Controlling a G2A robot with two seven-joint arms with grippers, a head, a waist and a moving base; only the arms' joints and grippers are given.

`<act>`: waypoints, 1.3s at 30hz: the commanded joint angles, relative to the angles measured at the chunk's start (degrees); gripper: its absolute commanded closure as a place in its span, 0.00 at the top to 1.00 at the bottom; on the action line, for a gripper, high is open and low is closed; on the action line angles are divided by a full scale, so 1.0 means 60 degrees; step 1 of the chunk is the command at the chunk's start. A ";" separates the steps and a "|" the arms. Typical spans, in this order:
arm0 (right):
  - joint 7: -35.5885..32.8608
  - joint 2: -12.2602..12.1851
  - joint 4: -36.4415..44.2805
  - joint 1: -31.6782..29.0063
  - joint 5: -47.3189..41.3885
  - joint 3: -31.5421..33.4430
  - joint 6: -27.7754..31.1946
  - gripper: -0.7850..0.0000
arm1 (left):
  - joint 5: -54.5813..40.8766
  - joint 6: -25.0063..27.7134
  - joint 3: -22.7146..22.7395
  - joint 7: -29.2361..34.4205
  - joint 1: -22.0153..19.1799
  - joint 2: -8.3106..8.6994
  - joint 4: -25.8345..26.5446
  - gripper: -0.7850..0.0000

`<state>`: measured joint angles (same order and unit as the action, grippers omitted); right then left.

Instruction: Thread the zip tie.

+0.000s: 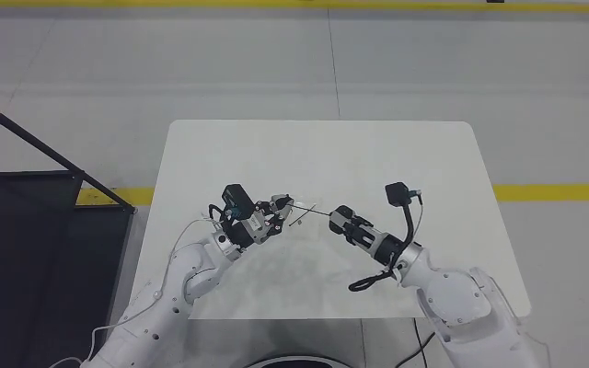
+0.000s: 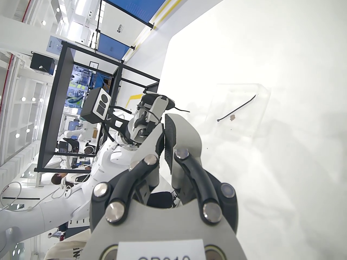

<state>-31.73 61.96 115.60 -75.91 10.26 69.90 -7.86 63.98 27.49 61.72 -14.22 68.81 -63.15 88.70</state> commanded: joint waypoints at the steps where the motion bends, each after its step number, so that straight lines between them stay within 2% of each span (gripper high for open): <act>1: 0.0036 0.0016 -0.0017 0.0047 0.0001 -0.0046 -0.0096 0.00 | 0.0000 0.0000 0.0000 0.0000 0.0000 0.0000 0.0000 0.00; 7: 0.0290 0.0076 -0.0068 0.0124 -0.0138 -0.0105 -0.0384 0.00 | 0.0000 0.0000 0.0000 0.0000 0.0000 0.0000 0.0000 0.00; 39: 0.0054 0.0214 -0.0358 0.0488 -0.0400 -0.0096 -0.0765 0.00 | 0.0000 0.0000 0.0000 0.0000 0.0000 0.0000 0.0000 0.00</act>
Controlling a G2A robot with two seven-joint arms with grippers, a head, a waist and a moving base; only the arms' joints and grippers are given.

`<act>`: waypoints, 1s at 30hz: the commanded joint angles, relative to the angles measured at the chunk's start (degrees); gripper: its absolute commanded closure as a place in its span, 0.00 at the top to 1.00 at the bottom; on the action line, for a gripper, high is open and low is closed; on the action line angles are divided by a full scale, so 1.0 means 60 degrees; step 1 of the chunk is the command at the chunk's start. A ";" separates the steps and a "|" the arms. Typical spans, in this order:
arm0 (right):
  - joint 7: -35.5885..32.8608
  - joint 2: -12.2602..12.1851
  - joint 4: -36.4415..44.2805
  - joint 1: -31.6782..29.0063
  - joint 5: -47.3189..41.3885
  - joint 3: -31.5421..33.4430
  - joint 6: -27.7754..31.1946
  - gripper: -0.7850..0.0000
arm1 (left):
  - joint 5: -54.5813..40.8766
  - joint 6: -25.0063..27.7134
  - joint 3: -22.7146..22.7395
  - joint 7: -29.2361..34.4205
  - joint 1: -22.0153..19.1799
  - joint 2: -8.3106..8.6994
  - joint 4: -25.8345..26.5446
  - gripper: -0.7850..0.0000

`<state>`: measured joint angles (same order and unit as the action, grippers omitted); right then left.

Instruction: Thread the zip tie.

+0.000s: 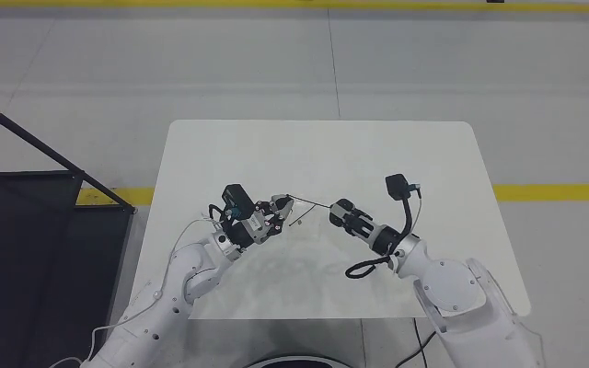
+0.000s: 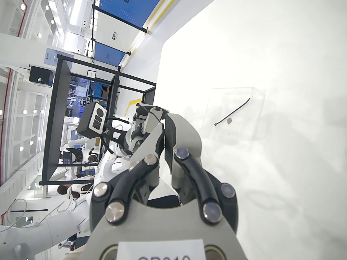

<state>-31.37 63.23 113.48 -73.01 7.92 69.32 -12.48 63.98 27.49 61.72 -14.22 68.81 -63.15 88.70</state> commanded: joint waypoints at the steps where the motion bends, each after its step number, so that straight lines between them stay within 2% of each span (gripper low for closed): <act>1: -0.0013 0.0005 -0.0015 0.0007 -0.0006 0.0005 -0.0007 0.00 | 0.0000 0.0000 0.0000 0.0000 0.0000 0.0000 0.0000 0.00; 30: -0.0225 0.0086 -0.0032 0.0140 0.0015 -0.0008 -0.0395 0.00 | 0.0000 0.0000 0.0000 0.0000 0.0000 0.0000 0.0000 0.00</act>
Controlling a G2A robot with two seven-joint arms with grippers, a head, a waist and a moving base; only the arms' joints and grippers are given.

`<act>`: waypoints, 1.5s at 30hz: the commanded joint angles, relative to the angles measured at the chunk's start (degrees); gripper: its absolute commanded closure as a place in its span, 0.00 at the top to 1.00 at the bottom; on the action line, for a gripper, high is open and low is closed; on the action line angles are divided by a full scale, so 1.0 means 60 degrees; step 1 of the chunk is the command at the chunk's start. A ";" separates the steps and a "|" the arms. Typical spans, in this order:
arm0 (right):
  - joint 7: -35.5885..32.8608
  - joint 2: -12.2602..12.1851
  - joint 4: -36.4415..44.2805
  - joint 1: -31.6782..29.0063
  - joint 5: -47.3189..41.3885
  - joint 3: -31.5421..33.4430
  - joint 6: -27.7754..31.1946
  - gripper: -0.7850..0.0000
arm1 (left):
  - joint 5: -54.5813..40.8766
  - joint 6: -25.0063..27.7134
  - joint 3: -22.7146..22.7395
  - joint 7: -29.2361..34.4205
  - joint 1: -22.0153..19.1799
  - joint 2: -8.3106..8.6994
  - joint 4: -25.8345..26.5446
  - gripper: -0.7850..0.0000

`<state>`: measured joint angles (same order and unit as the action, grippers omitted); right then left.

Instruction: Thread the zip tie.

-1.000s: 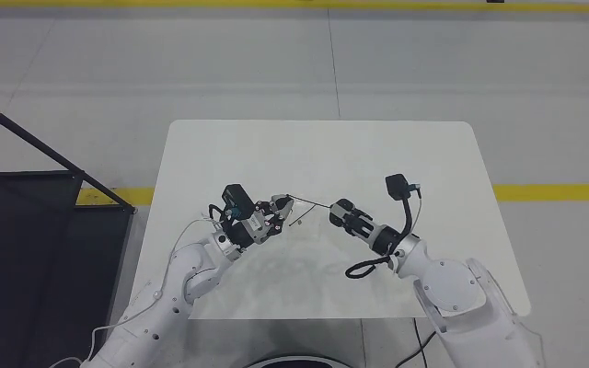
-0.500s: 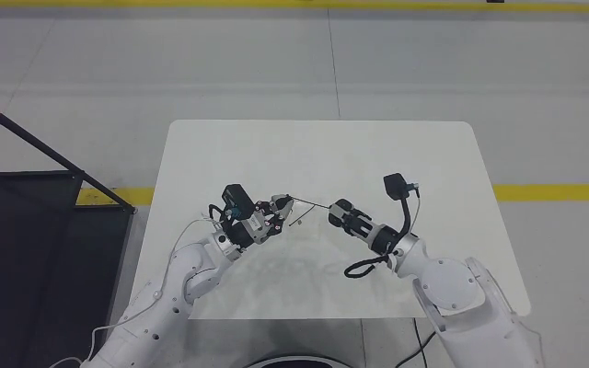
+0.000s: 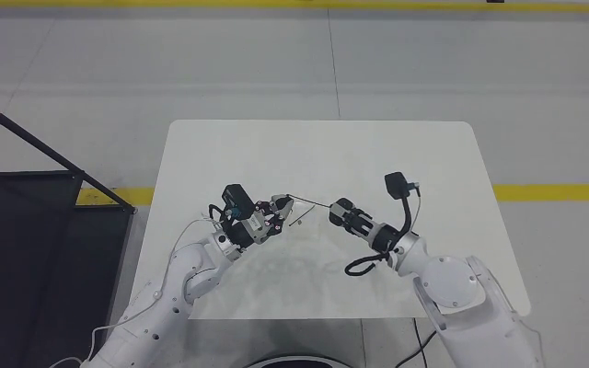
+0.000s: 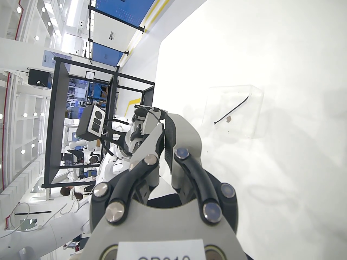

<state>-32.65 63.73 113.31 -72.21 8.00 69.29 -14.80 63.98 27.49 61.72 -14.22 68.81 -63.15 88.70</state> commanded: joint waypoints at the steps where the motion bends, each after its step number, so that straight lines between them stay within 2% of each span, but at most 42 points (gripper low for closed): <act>1: -0.0013 0.0005 -0.0010 0.0015 0.0003 -0.0005 -0.0009 0.00 | 0.0000 0.0000 0.0000 0.0000 0.0000 0.0000 0.0000 0.00; 45: -0.0021 0.0076 -0.0060 -0.0152 -0.0052 0.0151 0.0308 0.00 | 0.0000 0.0000 0.0000 0.0000 0.0000 0.0000 0.0000 0.00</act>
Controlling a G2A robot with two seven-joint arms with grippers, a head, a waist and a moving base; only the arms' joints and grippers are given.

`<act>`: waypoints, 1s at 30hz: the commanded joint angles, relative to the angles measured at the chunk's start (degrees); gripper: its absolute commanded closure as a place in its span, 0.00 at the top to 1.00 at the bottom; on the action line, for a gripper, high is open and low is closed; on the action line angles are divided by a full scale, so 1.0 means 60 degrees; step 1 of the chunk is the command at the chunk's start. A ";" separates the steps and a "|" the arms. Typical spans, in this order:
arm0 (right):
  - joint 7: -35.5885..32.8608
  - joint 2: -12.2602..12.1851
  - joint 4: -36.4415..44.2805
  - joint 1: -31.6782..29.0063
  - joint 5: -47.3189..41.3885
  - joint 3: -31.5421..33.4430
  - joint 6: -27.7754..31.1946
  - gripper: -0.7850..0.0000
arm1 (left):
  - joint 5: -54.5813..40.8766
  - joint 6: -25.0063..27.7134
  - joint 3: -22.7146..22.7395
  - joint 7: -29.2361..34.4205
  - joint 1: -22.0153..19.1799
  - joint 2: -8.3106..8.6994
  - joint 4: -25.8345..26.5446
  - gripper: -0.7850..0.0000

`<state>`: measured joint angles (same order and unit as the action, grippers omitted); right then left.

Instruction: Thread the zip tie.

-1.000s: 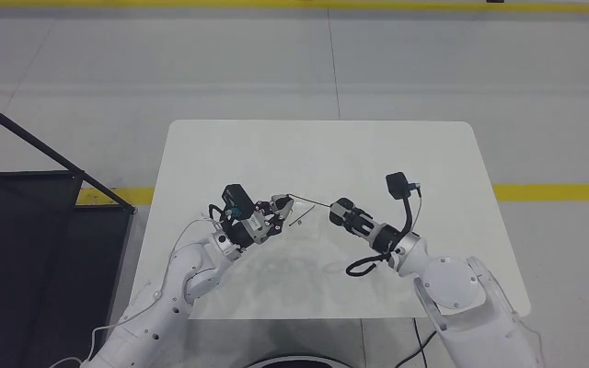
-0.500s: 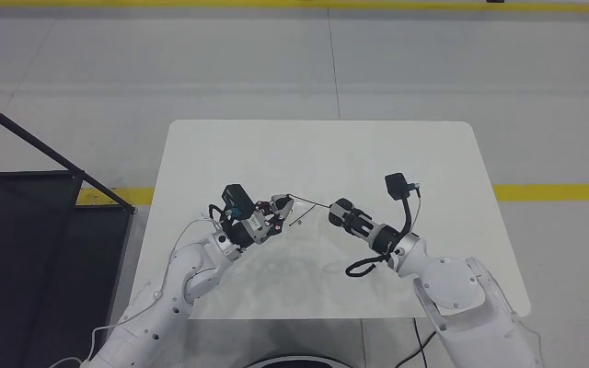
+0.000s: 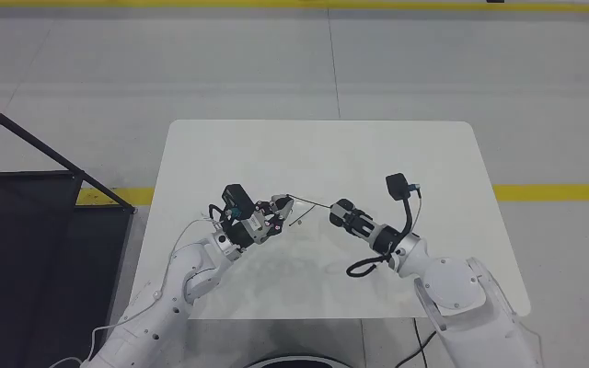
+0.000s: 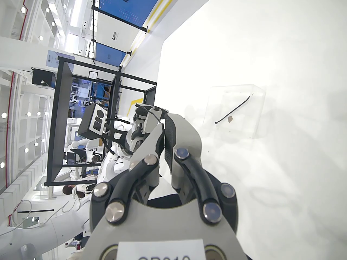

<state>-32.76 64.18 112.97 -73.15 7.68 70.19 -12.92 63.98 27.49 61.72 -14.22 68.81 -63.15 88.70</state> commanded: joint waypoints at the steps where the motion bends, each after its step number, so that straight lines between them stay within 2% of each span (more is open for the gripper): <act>1: -0.0007 0.0003 -0.0005 0.0007 0.0001 0.0000 -0.0005 0.00 | 0.0000 0.0000 0.0000 0.0000 0.0000 0.0000 0.0000 0.00; 30: -0.0195 0.0058 0.0000 0.0207 0.0155 -0.0102 -0.0370 0.00 | 0.0000 0.0000 0.0000 0.0000 0.0000 0.0000 0.0000 0.00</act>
<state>-33.88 64.52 113.01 -71.95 8.53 69.60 -15.06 63.98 27.49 61.72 -14.22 68.81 -63.15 88.70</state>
